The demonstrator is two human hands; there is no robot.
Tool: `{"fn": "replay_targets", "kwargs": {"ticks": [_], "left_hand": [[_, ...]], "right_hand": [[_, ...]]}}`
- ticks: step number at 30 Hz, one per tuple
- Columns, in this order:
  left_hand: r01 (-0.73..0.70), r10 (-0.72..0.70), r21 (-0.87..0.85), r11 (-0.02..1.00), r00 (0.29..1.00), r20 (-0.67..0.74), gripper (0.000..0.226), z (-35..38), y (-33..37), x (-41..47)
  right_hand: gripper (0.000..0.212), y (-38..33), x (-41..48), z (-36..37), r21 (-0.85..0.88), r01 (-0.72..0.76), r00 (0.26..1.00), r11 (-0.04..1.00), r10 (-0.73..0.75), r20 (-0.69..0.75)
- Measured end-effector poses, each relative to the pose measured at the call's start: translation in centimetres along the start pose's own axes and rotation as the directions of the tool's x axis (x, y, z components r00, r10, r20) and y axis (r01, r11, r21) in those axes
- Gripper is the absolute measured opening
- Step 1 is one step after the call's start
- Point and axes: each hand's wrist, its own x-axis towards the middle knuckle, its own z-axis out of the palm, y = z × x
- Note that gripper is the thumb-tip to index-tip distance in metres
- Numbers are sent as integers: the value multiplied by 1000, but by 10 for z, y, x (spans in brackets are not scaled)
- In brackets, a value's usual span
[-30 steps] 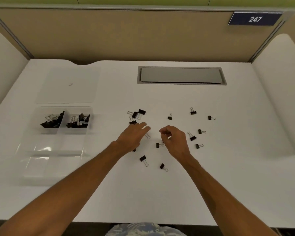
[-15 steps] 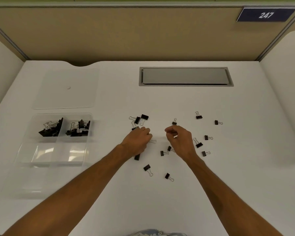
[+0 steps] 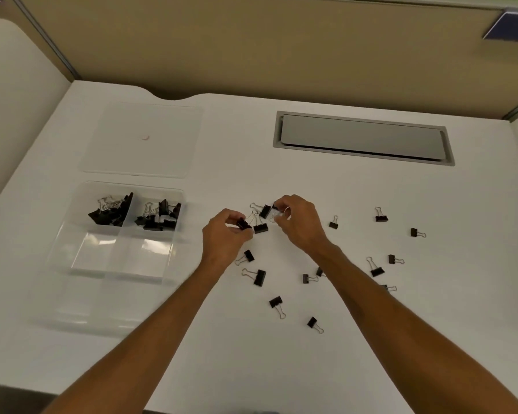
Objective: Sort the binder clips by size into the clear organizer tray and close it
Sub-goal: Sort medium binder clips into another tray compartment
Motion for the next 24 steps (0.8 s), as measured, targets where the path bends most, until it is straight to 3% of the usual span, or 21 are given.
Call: {"fn": "replay_targets", "kwargs": {"ticks": [8, 14, 17, 19, 24], "left_hand": [[126, -132, -237, 963, 991, -11, 34, -2, -4, 12], [232, -210, -543, 807, 972, 103, 25, -3, -1, 11], [257, -229, -576, 776, 966, 123, 25, -4, -1, 9], [258, -232, -577, 775, 965, 121, 24, -6, 0, 7], [209, -185, -554, 806, 978, 100, 22, -17, 6, -9]], "right_hand": [[38, -1, 24, 20, -139, 96, 989, 986, -78, 126], [23, 6, 23, 23, -227, 155, 986, 961, -135, 99], [34, 4, 18, 18, -206, 136, 990, 969, -127, 54], [43, -2, 13, 12, -136, 67, 997, 988, -70, -14], [36, -9, -18, -4, 298, -129, 976, 946, 175, -133]]}}
